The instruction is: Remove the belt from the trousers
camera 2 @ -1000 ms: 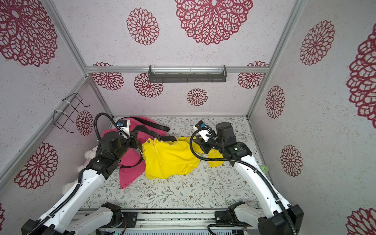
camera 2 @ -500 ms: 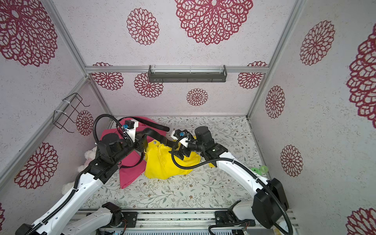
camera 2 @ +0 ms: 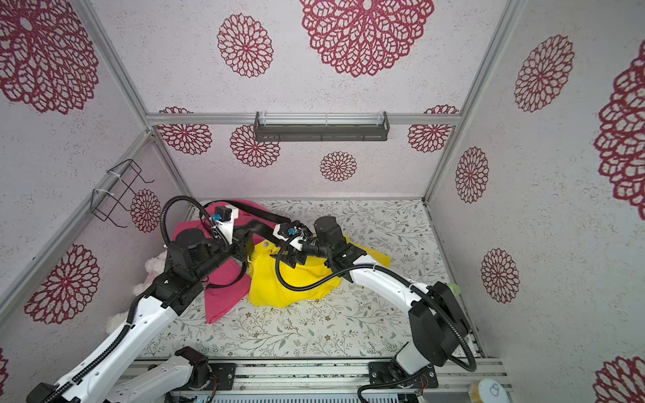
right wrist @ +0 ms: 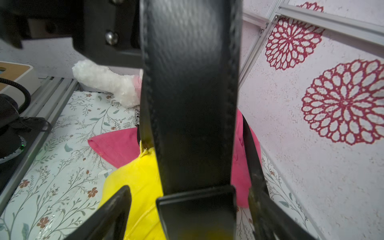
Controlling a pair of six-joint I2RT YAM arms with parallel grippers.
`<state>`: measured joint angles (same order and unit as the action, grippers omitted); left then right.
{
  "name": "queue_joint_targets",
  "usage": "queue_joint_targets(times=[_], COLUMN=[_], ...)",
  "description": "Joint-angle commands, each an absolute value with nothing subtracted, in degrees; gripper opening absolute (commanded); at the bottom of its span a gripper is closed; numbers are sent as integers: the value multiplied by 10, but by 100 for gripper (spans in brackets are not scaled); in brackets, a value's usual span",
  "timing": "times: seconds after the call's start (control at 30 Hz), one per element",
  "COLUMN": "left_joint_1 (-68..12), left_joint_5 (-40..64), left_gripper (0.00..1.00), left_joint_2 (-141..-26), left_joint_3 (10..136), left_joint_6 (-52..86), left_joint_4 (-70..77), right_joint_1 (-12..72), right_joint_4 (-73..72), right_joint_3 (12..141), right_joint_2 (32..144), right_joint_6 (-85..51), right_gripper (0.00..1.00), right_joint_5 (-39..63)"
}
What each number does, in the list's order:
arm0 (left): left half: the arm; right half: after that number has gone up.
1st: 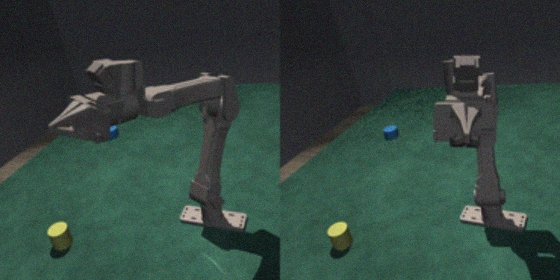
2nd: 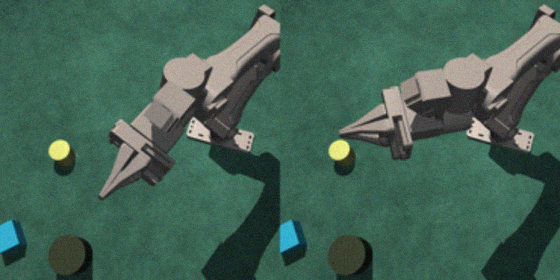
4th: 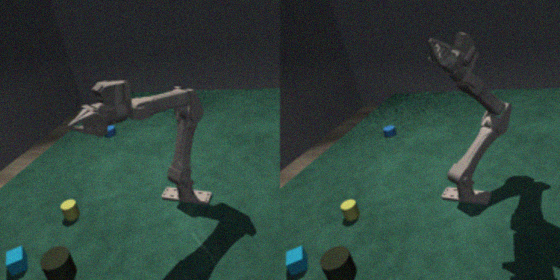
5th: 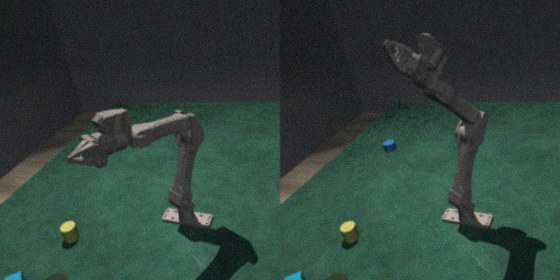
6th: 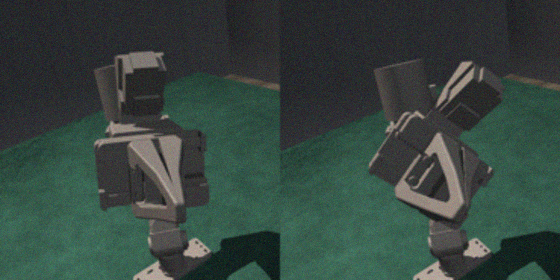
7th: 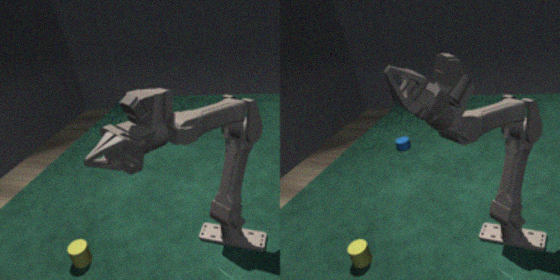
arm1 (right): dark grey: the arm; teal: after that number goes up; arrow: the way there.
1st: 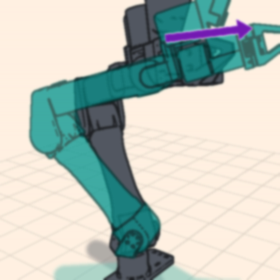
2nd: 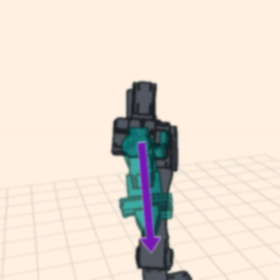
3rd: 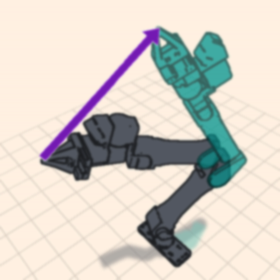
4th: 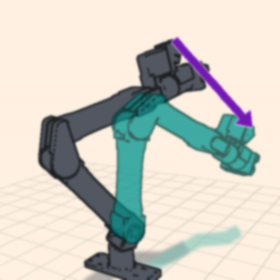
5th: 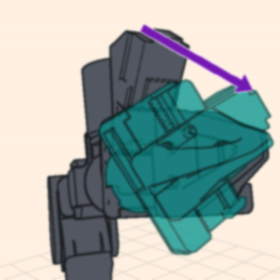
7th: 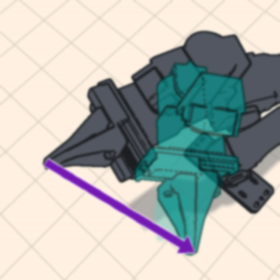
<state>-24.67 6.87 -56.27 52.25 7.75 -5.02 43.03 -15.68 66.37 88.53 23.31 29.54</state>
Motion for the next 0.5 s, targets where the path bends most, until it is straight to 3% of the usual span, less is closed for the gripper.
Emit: queue_joint_targets(times=[0.0, 0.13, 0.47], left_joint_1=[-251, -252, -252], left_joint_5=[68, 63, 60], left_gripper=[0, 0, 0], left_joint_2=[-554, -547, -538], left_joint_3=[525, 521, 514], left_joint_6=[89, 90, 91], left_joint_4=[-12, -13, -12], right_joint_1=[439, 442, 447], right_joint_4=[-191, -184, -166], right_joint_3=[694, 700, 700], right_joint_2=[890, 898, 903], right_joint_6=[225, 224, 226], right_gripper=[81, 73, 69], right_joint_5=[292, 291, 277])
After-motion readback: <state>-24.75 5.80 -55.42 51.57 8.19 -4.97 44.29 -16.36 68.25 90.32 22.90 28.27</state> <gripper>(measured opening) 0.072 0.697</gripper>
